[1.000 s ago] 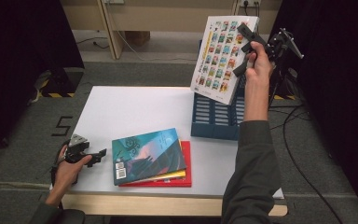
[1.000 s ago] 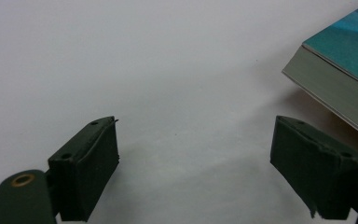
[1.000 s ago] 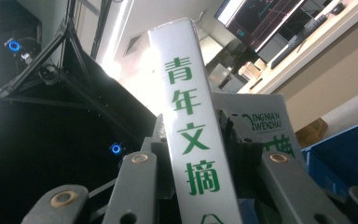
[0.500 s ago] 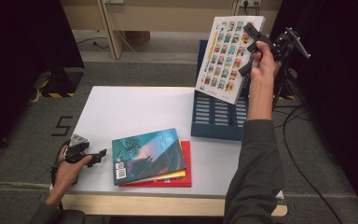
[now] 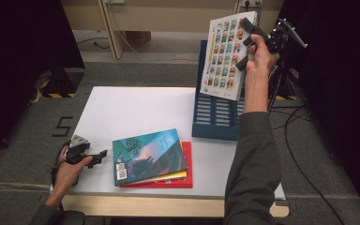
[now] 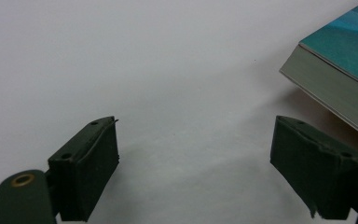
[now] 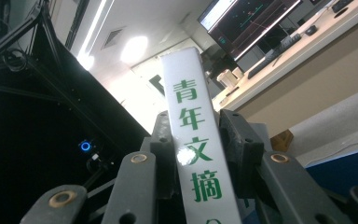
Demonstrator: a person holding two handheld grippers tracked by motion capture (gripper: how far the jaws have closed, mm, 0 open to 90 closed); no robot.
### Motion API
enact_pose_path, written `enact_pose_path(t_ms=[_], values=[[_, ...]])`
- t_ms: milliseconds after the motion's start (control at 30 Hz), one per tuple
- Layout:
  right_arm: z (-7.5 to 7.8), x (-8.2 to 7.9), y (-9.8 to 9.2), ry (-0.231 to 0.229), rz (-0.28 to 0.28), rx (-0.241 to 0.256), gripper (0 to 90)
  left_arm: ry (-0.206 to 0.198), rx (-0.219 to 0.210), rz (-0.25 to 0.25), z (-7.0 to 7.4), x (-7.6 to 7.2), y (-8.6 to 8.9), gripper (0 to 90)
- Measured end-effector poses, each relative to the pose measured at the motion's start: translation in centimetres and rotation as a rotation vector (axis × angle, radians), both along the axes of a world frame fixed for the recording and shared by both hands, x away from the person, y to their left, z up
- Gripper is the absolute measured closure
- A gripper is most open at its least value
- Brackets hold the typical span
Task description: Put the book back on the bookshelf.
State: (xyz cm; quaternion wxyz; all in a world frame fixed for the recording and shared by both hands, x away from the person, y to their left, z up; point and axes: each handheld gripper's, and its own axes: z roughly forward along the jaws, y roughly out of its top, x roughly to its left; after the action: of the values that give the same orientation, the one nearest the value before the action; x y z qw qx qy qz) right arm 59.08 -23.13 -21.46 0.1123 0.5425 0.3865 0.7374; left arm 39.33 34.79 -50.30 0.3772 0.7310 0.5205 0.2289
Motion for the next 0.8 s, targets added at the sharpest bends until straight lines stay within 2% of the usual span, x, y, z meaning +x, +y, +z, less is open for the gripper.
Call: enact_pose_path(t_ms=[133, 300, 333, 433, 533, 800], values=[[0.2, 0.0, 0.9, 0.026, 0.011, -0.035, 70.3, 0.002, 0.001, 0.0, 0.0, 0.0, 0.0, 14.5], [0.2, -0.1, 1.7, 0.033, 0.006, -0.042, 70.3, 0.002, 0.001, -0.001, 0.0, 0.0, 0.0, 14.5], [0.1, -0.1, 1.8, 0.019, 0.009, -0.066, 70.4, 0.0, 0.0, -0.001, 0.0, 0.0, 0.0, 14.5], [-0.5, -0.1, 2.4, -0.003, 0.005, -0.089, 70.4, -0.002, -0.001, -0.001, 0.0, 0.0, 0.0, 14.5], [-1.2, 0.1, 3.1, 0.001, 0.019, -0.088, 70.4, -0.001, 0.002, -0.002, 0.0, -0.1, 0.0, 14.5], [-2.1, -0.1, 4.4, -0.046, 0.057, -0.111, 70.4, -0.001, -0.001, -0.003, 0.0, -0.1, 0.0, 14.5]])
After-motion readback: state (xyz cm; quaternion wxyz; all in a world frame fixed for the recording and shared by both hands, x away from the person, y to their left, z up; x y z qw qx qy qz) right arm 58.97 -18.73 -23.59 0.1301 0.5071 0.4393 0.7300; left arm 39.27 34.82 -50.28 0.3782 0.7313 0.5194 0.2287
